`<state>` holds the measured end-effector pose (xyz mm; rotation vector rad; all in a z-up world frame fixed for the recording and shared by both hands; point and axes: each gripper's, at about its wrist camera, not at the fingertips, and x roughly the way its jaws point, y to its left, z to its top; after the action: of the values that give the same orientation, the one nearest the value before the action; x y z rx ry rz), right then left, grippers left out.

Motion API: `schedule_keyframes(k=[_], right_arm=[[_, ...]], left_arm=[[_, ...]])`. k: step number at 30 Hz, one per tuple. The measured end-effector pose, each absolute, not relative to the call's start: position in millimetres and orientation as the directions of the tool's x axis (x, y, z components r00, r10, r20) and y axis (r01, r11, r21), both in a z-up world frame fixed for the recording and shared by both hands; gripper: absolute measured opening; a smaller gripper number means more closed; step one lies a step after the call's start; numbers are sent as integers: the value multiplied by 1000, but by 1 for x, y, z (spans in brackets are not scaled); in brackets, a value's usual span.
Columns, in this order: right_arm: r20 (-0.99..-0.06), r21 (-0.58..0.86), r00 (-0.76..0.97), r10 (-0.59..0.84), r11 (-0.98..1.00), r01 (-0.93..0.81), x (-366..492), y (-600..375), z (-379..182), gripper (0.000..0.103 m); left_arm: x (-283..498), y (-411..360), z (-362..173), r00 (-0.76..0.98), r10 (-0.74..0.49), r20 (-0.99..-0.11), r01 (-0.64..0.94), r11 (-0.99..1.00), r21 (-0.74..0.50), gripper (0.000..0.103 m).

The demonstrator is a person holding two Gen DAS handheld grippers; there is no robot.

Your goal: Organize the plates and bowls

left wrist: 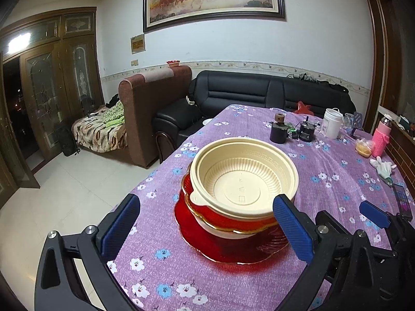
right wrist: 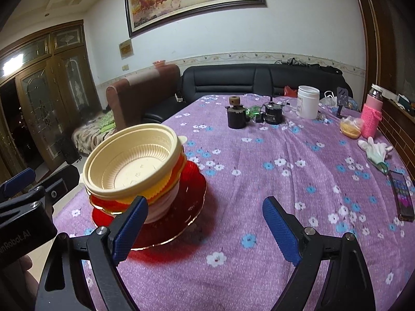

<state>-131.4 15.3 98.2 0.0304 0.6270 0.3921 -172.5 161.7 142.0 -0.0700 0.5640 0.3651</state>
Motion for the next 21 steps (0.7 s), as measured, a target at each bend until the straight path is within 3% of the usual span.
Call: schedule_keyframes(k=[21], right_arm=[[-606, 139, 715, 349, 931, -337, -136, 18, 85, 93]], left_arm=[[-167, 158, 133, 750, 313, -583, -348, 936, 56, 102]])
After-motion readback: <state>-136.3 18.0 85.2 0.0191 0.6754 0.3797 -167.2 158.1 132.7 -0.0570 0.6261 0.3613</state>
